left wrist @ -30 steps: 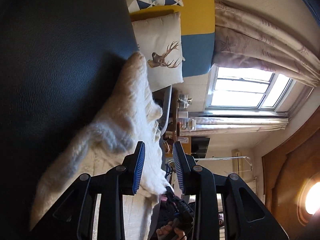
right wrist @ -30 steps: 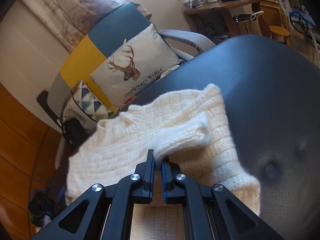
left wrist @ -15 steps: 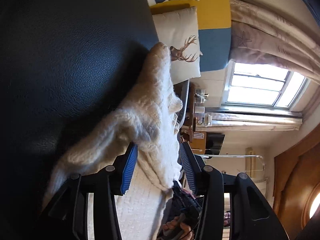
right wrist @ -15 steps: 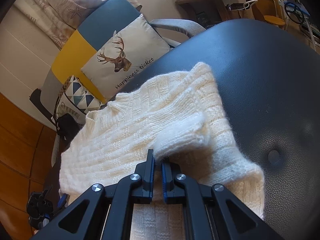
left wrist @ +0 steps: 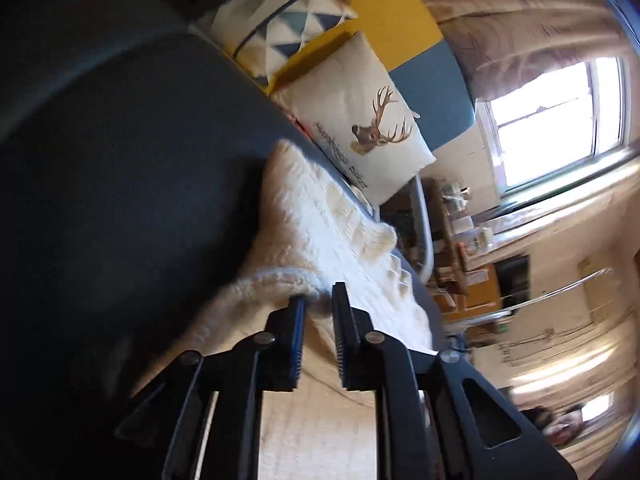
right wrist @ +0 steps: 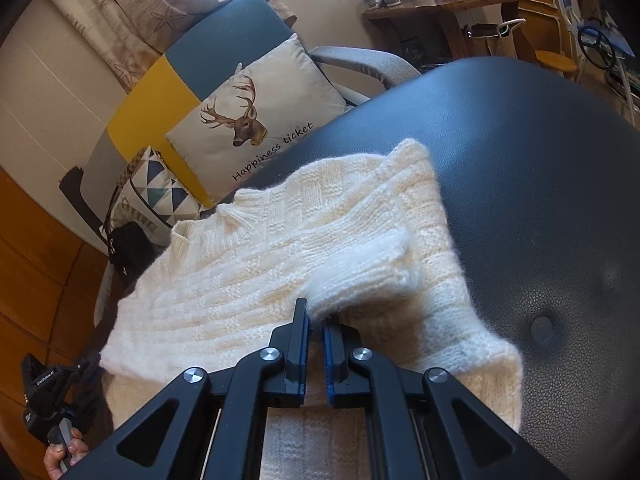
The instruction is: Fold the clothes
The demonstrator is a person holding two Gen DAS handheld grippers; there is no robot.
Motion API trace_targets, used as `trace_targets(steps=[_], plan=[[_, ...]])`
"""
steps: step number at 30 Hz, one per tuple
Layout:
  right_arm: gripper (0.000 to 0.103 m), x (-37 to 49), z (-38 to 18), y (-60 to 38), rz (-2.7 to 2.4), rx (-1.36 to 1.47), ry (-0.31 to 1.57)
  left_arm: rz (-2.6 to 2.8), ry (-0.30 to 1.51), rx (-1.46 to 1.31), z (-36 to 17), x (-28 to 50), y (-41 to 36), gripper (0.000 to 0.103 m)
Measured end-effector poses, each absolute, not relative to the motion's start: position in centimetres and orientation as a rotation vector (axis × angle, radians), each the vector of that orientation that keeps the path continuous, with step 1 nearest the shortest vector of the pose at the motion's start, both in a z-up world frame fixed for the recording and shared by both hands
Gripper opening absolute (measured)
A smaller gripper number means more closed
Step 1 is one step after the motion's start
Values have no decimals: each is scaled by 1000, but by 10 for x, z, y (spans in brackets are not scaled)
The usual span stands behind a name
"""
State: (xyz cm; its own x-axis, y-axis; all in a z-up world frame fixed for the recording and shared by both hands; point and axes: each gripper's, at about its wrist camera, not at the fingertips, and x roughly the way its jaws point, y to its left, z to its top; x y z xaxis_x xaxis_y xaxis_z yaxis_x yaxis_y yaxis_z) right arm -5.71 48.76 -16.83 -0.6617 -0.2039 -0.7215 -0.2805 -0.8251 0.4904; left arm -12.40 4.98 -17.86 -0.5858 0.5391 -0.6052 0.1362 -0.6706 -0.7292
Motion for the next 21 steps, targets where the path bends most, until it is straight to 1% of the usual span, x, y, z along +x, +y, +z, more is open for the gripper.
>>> trace_targets(steps=[2, 4, 7, 9, 12, 15, 18, 21], plan=[[5, -58, -171, 486, 2669, -1286, 890, 2396, -1079, -1289, -183, -126, 49, 7], [5, -57, -170, 486, 2671, -1289, 880, 2479, -986, -1269, -180, -123, 52, 6], [5, -55, -156, 484, 2714, -1239, 857, 2635, -792, -1155, -164, -106, 62, 6], [5, -54, -142, 481, 2756, -1196, 822, 2705, -725, -1111, -161, -98, 65, 6], [5, -56, -131, 470, 2796, -1182, 747, 2744, -735, -1149, -172, -102, 60, 6], [5, -65, -149, 463, 2742, -1280, 692, 2705, -810, -1231, -191, -110, 51, 6], [5, -63, -172, 467, 2686, -1340, 763, 2722, -811, -1193, -188, -107, 45, 6], [6, -58, -177, 475, 2682, -1320, 876, 2735, -807, -1147, -184, -103, 43, 6]])
